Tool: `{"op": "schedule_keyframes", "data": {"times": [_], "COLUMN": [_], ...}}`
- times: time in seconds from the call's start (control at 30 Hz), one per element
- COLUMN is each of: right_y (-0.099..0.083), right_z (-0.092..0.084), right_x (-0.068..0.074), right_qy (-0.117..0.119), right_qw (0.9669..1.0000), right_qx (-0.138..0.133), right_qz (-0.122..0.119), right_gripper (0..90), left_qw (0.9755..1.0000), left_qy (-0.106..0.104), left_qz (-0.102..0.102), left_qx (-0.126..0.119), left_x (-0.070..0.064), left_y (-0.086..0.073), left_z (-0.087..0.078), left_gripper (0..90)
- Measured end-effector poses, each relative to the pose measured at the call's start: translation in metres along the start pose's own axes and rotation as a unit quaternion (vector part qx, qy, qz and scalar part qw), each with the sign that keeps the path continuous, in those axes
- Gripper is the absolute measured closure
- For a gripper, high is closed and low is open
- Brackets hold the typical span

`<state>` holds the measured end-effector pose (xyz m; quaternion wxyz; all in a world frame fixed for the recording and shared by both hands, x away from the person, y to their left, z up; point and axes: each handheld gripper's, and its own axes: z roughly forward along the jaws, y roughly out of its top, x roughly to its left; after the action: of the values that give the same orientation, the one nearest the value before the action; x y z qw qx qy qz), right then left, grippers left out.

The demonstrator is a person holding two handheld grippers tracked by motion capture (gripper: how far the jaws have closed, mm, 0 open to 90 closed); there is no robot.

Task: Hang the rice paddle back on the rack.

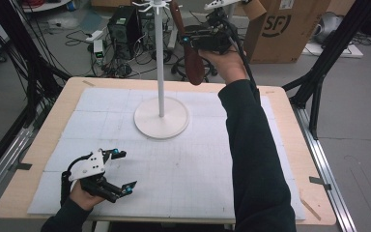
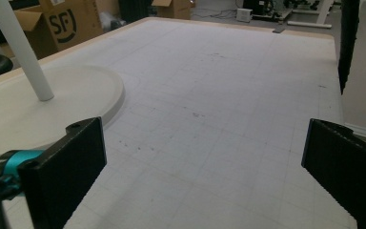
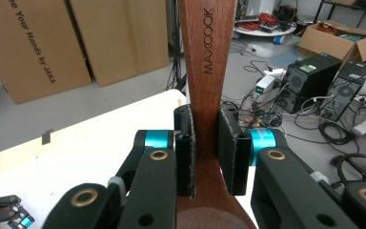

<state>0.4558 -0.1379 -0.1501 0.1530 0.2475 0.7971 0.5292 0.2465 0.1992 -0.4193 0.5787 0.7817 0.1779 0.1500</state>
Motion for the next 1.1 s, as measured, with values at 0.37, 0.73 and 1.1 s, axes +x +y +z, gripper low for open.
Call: {"op": "schedule_keyframes", "data": {"times": [0.37,0.73,1.1], "right_y": [-0.0045,-0.0058,-0.0089], "right_z": [0.0068,0.0089,0.0009], "right_x": [-0.0036,-0.0041,-0.0054], "right_qy": [0.008,0.009,0.007], "right_qw": [0.9999,0.9999,0.9998], "right_qx": [0.001,0.002,-0.008], "right_qz": [0.011,0.015,0.017], "right_gripper": [78.8,73.1,62.2], "left_qw": [1.0000,1.0000,1.0000], "left_qy": [0.001,0.000,0.000], "left_qz": [-0.002,-0.001,-0.001], "left_qx": [-0.002,-0.001,-0.003], "left_x": [-0.0003,-0.0006,-0.0007], "left_y": [-0.0001,0.0000,0.0004], "left_z": [-0.0009,-0.0014,-0.0021], "left_gripper": [1.7,1.8,1.7]}}
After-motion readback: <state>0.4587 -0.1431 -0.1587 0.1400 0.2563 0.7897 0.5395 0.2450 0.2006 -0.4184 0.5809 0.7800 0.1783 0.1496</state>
